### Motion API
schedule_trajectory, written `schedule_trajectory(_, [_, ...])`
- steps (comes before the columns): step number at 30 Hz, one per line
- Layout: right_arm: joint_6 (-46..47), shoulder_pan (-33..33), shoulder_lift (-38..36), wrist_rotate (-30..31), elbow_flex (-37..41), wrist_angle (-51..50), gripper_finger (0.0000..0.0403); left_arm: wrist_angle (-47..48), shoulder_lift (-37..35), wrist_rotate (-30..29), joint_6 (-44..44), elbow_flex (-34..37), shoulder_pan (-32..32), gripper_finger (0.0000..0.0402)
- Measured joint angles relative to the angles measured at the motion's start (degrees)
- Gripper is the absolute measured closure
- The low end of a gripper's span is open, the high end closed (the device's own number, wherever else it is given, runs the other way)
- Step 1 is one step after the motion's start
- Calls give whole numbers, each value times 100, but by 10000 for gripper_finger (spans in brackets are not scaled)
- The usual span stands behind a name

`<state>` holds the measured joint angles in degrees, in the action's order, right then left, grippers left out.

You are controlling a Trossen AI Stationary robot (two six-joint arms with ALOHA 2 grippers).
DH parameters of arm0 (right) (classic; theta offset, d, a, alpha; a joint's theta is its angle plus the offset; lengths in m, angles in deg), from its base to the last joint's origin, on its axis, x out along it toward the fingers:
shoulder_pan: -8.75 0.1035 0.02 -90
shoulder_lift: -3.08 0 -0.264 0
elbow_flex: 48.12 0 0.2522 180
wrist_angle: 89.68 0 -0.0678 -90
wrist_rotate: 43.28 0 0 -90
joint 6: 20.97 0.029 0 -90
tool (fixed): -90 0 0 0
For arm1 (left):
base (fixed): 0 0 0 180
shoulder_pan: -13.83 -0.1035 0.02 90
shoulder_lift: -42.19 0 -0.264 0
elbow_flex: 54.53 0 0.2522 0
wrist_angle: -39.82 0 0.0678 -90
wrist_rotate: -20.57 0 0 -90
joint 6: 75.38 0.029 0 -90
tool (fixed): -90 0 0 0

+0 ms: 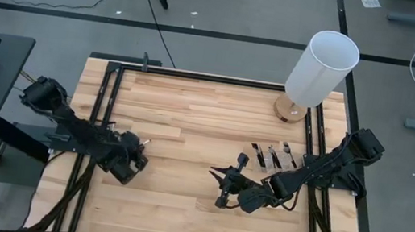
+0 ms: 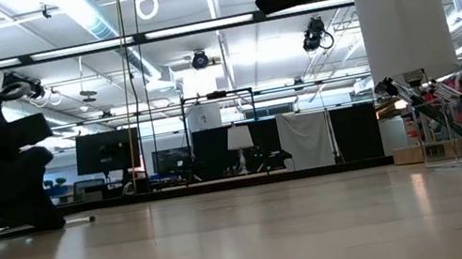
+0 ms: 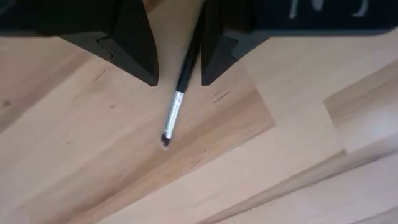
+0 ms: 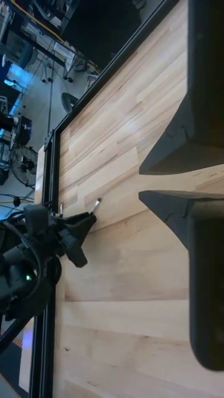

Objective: Put items in baskets/containers
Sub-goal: Put the black eyeshadow brush into the transparent organizer

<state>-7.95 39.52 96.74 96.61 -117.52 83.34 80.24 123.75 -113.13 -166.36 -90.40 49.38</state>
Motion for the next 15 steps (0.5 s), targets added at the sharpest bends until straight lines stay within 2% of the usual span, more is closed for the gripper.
schedule_trajectory(8, [0, 0, 0, 2, 0, -1, 350, -777, 8, -650, -444, 689, 780, 278])
schedule_trajectory(15, [1, -16, 0, 0, 0, 7, 350, -1870, 7, -1219, -187, 1280, 1289, 278])
